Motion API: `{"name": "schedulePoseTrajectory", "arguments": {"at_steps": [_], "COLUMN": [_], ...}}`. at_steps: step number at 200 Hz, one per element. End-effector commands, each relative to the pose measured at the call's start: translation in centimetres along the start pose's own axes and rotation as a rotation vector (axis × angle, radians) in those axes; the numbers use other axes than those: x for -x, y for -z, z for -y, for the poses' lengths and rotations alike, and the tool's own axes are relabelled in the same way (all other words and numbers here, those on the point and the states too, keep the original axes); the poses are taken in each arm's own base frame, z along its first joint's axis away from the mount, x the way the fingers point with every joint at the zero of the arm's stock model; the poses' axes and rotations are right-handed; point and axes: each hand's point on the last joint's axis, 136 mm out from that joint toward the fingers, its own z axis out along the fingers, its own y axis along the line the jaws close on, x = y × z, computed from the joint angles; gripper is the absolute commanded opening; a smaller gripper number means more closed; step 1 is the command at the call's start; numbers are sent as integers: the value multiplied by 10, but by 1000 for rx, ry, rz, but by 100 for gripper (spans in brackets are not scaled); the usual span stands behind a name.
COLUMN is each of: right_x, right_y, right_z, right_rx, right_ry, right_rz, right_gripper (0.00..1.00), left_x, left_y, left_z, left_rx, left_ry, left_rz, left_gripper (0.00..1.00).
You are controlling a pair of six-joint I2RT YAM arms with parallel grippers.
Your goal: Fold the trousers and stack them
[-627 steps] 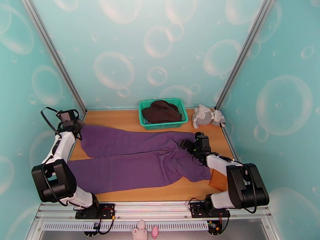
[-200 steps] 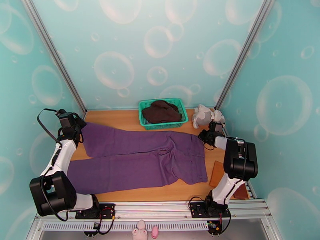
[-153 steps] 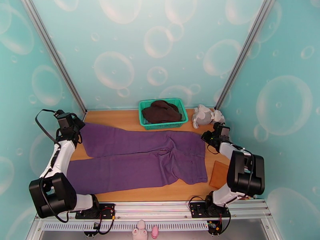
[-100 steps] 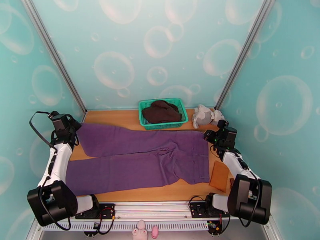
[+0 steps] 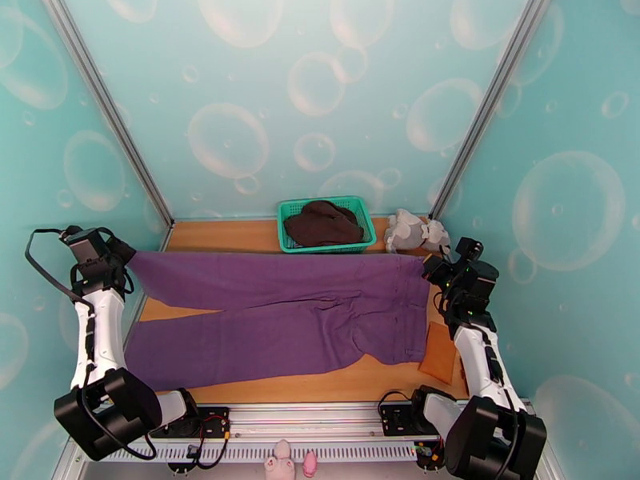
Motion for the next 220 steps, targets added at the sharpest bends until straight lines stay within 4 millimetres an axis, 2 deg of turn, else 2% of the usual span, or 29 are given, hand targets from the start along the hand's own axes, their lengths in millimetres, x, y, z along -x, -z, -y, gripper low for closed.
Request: {"name": "schedulePoseTrajectory", "arguments": {"at_steps": [1, 33, 66, 106, 135, 159, 176, 193, 220], "right_x": [42, 54, 57, 55, 51, 49, 42, 29, 11], "right_y": [0, -15, -26, -28, -15, 1, 12, 20, 28], "right_z": [-15, -40, -62, -65, -51, -24, -13, 12, 29], "right_rx": [70, 244, 398, 432, 324, 134, 54, -64, -117], "right_ry": [38, 68, 146, 187, 198, 211, 267, 232, 221], "right_rz": [163, 183, 179, 182, 238, 302, 334, 337, 336], "right_gripper": [0, 0, 0, 0, 0, 0, 0, 0, 0], "left_x": [22, 44, 50, 47, 34, 15, 1, -13, -28], "left_y": [-3, -10, -13, -12, -17, -21, -22, -20, -13], "left_z": [-5, -10, -6, 0, -12, -43, -61, -77, -102], "left_rx": [-13, -29, -63, -108, -122, -92, -46, -1, 58], "left_ry": [28, 72, 89, 102, 157, 238, 227, 235, 262], "left_rz": [20, 37, 32, 31, -1, -33, -46, -53, -29], "left_gripper": [0, 0, 0, 0, 0, 0, 0, 0, 0]}}
